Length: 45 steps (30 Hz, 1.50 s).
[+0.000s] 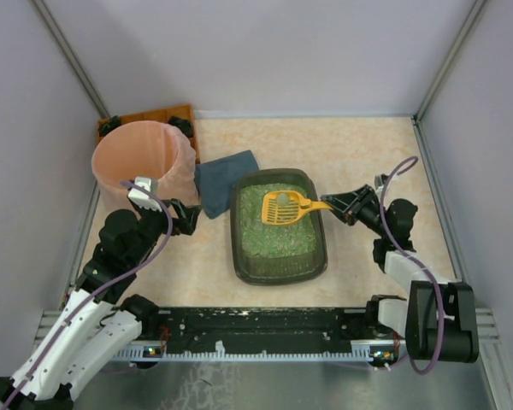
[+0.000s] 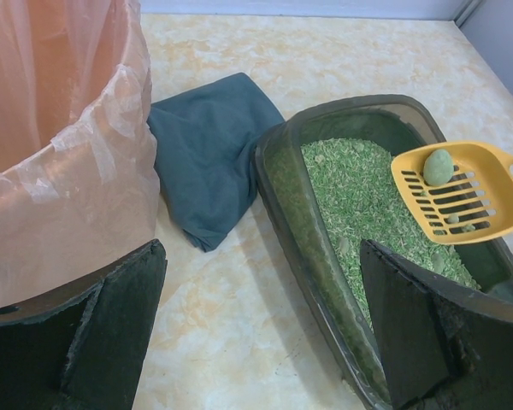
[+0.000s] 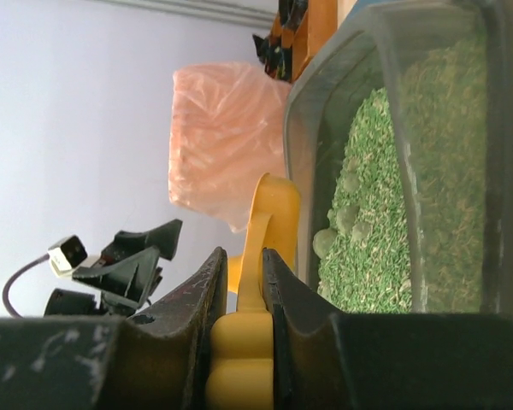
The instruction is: Clean the litter box
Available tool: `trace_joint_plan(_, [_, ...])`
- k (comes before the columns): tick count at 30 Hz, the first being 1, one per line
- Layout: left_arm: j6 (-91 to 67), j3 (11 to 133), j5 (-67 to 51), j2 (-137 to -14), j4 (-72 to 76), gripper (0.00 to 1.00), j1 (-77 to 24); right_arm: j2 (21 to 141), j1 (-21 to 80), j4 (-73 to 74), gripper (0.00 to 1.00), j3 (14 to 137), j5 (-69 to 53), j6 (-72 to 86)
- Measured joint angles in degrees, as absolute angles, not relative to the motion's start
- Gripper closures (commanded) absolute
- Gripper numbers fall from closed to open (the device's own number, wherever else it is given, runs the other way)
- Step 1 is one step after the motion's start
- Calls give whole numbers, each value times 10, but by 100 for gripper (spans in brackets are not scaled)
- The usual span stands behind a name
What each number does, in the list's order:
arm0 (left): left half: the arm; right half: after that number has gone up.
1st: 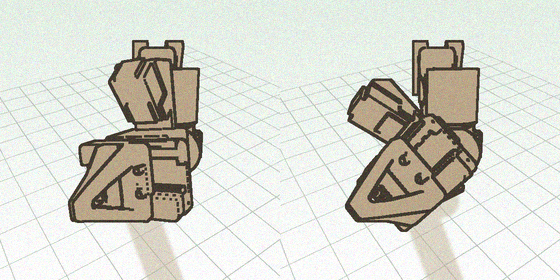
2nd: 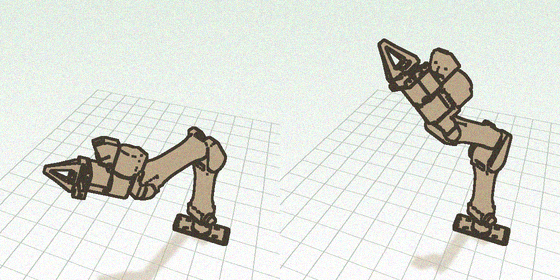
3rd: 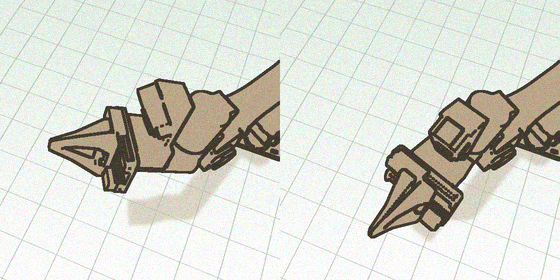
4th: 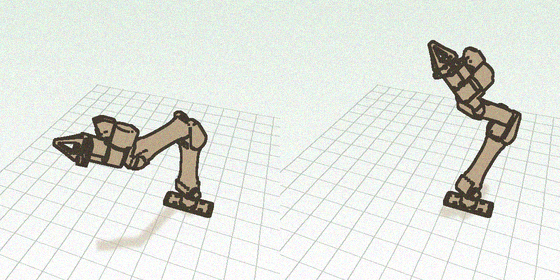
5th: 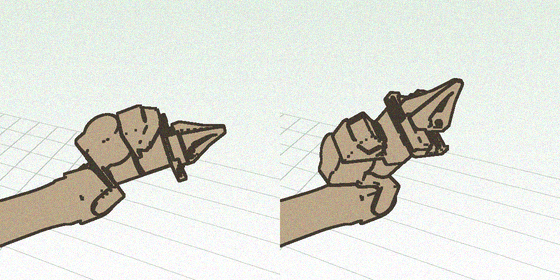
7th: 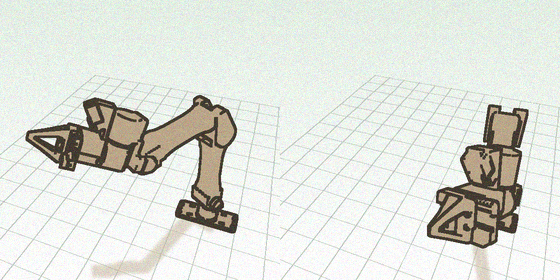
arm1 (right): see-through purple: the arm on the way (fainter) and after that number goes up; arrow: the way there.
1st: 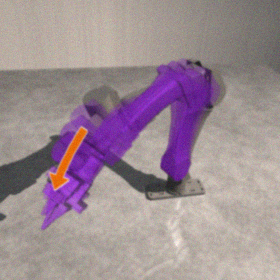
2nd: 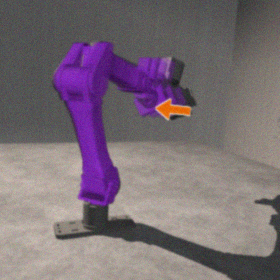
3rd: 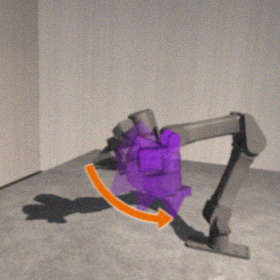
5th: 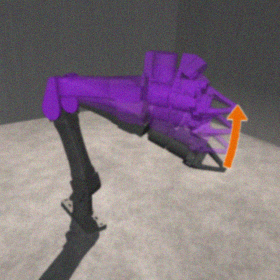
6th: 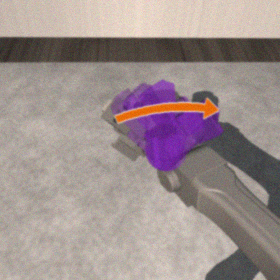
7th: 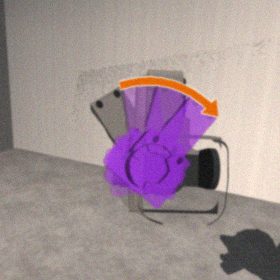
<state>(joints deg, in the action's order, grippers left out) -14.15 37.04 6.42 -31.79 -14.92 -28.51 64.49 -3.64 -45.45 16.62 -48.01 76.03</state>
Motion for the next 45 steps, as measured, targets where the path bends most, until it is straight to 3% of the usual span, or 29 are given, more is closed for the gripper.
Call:
trace_joint_plan(11, [-141, 370, 71, -300, -150, 2, -285, 634, -11, -390, 100, 208, -455, 741])
trace_joint_plan(17, [-141, 370, 97, -273, -157, 2, -285, 636, 43, -305, 100, 316, -409, 732])
trace_joint_plan(25, [-142, 382, 165, -207, -189, 2, -285, 739, 174, -232, 100, 556, -324, 707])
trace_joint_plan(45, [-135, 451, 279, -122, -272, 2, -285, 1220, 396, 71, 100, 1295, -194, 485])
